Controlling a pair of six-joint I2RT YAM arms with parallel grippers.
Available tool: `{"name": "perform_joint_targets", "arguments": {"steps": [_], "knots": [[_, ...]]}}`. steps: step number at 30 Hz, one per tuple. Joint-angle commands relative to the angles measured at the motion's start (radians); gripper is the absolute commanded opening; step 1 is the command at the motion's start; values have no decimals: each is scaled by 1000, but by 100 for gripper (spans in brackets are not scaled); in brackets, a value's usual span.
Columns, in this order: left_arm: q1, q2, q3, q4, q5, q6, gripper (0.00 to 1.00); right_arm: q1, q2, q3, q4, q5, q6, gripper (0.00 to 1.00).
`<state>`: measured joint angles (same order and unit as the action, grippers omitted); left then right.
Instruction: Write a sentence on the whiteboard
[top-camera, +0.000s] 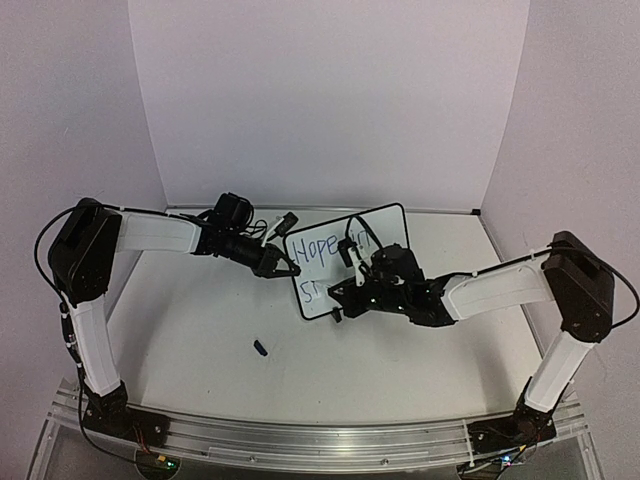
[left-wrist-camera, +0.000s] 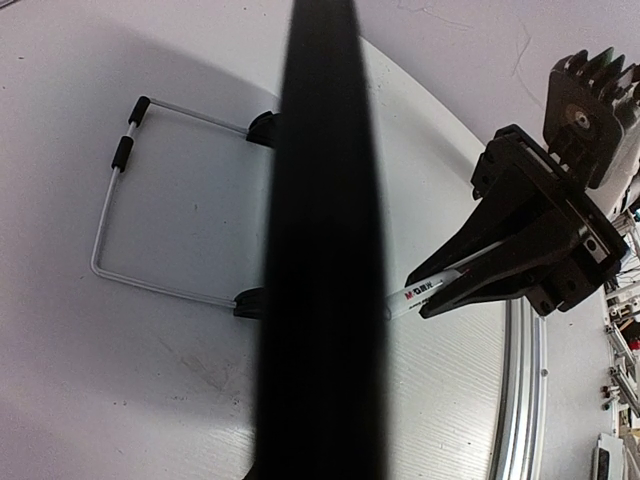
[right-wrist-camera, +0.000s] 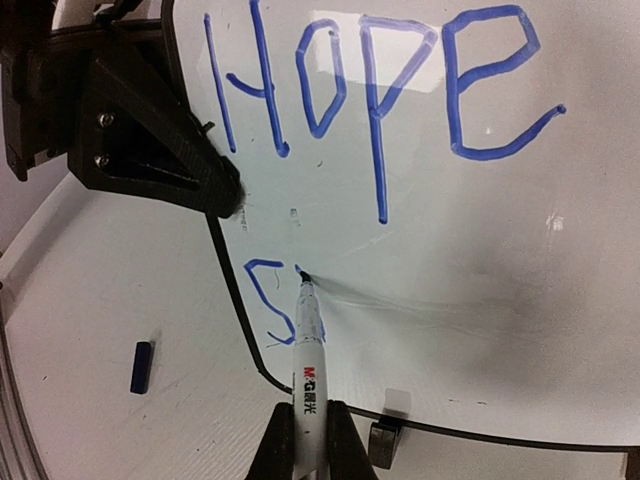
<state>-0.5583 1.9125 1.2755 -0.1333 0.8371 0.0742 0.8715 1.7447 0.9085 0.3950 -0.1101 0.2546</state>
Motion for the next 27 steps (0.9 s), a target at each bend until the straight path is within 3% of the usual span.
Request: {"name": "perform_joint_targets", "arguments": {"steps": [1,14,27], "knots": [[-25,10,29,-52,9,7,0,-5,-26,-10,-9,92,5,0],[-26,8,30,-54,9,7,0,-4,-63,-41,-21,140,5,0],[-26,7,30,-55,9,8,0,-4,-29,-68,-35,87,31,0]]}}
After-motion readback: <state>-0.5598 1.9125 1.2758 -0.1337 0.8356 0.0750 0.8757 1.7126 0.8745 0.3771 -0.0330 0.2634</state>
